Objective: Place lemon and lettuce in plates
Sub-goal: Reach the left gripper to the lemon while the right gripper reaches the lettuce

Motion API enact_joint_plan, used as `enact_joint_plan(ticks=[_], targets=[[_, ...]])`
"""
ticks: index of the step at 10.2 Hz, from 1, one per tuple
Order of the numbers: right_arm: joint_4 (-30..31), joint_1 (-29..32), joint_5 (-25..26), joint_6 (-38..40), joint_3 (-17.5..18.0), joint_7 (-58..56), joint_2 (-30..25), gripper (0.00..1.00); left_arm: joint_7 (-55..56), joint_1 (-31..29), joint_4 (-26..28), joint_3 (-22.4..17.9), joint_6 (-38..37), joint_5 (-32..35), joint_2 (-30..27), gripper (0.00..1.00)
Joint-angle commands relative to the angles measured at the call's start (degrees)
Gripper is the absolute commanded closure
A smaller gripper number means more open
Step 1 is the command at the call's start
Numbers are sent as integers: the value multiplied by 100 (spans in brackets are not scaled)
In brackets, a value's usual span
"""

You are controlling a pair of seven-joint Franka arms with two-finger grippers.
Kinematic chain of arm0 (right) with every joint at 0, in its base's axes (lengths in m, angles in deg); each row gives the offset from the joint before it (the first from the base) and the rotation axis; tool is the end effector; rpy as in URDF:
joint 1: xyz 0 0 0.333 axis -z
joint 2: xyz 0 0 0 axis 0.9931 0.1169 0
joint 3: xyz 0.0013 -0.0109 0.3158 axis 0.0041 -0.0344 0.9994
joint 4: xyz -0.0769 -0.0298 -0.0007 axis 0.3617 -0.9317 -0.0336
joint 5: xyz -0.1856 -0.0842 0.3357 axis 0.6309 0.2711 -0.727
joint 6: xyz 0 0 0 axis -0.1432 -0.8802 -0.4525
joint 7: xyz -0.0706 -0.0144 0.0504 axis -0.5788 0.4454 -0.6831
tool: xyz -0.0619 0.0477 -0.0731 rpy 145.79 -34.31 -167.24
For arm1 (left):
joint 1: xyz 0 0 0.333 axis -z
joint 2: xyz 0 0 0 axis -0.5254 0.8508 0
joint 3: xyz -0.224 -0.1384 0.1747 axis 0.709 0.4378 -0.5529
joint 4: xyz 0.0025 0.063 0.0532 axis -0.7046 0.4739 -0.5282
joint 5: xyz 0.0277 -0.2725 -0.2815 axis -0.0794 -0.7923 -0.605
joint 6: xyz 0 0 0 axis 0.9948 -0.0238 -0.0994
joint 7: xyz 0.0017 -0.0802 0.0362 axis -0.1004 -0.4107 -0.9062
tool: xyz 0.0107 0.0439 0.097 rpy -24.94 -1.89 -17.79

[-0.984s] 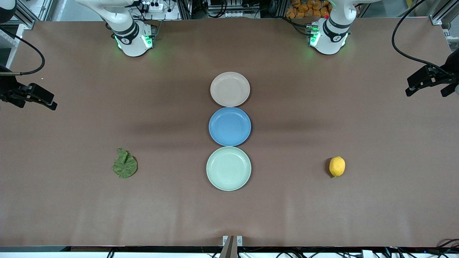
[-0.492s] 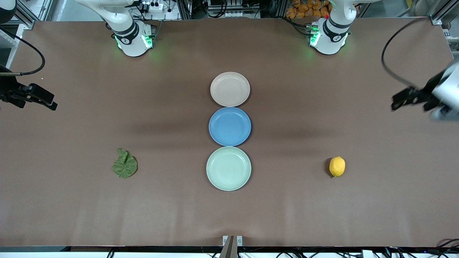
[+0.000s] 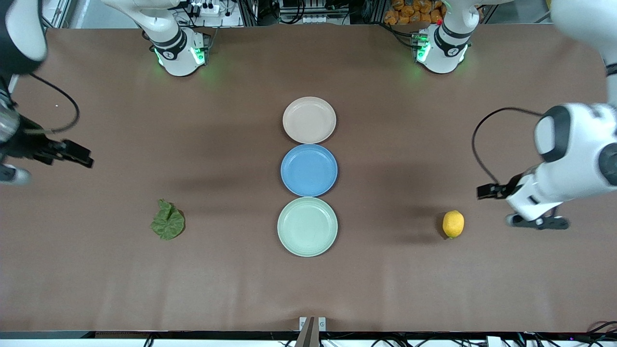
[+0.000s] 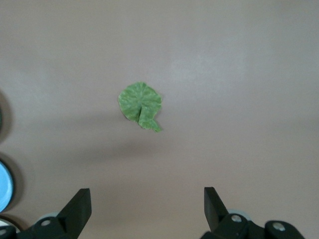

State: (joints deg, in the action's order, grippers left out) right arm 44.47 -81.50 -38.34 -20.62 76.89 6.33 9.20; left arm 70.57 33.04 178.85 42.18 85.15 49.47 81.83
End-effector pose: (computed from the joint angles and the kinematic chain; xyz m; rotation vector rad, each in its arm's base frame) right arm 0.6173 -0.0058 0.5412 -3.1358 0.1519 0.0680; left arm 0.6646 -0.0440 0.3607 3.1274 -0.1541 -0.1326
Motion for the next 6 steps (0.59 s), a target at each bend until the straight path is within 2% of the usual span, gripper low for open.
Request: enact_joint_plan(ticks=[1, 3, 6], targets=[[-65, 6, 18, -93, 28, -13, 514, 0, 83, 94, 72, -3, 453, 110, 368, 0], [-56, -21, 10, -460, 28, -4, 1006, 0, 153, 147, 28, -3, 822, 128, 694, 0], [188, -56, 18, -1968, 28, 22, 1718, 0, 154, 147, 28, -12, 1455, 242, 1151, 0]])
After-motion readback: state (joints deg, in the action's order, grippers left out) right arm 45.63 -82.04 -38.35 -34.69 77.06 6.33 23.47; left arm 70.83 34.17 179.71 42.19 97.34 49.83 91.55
